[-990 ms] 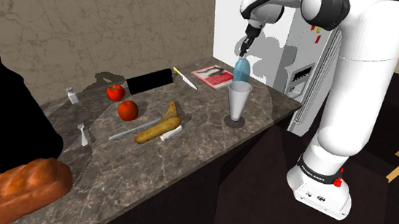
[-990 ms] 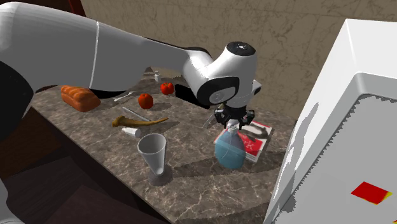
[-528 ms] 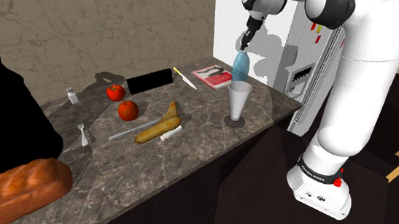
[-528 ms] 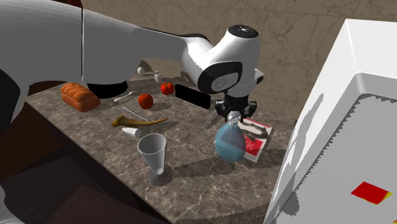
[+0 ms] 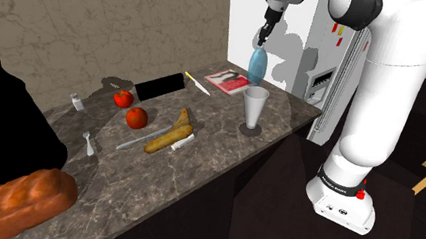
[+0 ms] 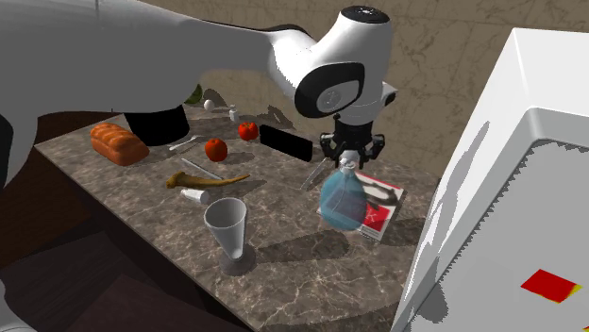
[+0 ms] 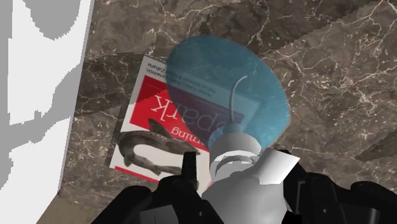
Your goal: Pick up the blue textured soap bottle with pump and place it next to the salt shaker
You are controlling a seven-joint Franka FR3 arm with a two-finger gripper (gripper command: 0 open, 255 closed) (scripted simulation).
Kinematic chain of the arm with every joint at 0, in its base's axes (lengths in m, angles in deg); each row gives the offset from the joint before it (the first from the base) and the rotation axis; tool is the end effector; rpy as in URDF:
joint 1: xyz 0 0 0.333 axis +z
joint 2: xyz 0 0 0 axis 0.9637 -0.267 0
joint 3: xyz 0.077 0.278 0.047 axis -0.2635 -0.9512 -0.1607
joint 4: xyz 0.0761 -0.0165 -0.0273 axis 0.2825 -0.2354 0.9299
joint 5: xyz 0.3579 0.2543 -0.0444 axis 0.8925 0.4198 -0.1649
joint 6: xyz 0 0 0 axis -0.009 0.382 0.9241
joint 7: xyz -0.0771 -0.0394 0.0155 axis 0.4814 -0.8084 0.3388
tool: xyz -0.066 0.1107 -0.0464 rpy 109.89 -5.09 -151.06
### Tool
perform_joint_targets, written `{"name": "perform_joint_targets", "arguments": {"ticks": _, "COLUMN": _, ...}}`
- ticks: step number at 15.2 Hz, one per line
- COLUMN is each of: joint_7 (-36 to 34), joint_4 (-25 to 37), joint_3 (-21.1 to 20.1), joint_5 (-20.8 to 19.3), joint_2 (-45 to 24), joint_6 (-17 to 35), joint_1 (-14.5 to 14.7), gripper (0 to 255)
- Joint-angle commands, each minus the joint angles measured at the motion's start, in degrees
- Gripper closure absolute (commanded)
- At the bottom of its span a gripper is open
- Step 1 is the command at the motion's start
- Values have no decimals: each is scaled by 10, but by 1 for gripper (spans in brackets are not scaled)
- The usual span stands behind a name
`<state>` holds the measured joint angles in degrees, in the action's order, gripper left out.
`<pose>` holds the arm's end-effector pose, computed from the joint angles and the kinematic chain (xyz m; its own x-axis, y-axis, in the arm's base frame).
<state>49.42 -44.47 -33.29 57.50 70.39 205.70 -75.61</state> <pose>0.5610 -0.3861 0.4605 0.9423 0.1962 0.2714 0.1863 -0.9805 0.0621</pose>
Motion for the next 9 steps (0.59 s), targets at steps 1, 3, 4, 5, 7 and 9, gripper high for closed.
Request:
{"name": "perform_joint_targets", "arguments": {"ticks": 1, "joint_7": -4, "joint_4": 16, "joint_3": 1, "joint_5": -3, "joint_2": 2, "joint_6": -18, "joint_1": -1, "gripper": 255}}
{"name": "perform_joint_targets", "arguments": {"ticks": 3, "joint_7": -22, "joint_4": 4, "joint_3": 0, "joint_5": -21, "joint_2": 23, "joint_6": -19, "joint_1": 12, "gripper": 255}}
{"name": "perform_joint_targets", "arguments": {"ticks": 4, "joint_7": -40, "joint_4": -12, "joint_3": -3, "joint_5": -38, "joint_2": 44, "joint_6": -16, "joint_1": 25, "gripper": 255}}
{"name": "perform_joint_targets", "arguments": {"ticks": 5, "joint_7": -58, "joint_4": -28, "joint_3": -6, "joint_5": -55, "joint_2": 65, "joint_6": -13, "joint_1": 36, "gripper": 255}}
{"name": "perform_joint_targets", "arguments": {"ticks": 7, "joint_7": -96, "joint_4": -56, "joint_3": -18, "joint_5": -88, "joint_2": 104, "joint_6": -11, "joint_1": 54, "gripper": 255}}
{"name": "perform_joint_targets", "arguments": {"ticks": 9, "joint_7": -134, "joint_4": -81, "joint_3": -34, "joint_5": -119, "joint_2": 140, "joint_6": -12, "joint_1": 68, "gripper": 255}}
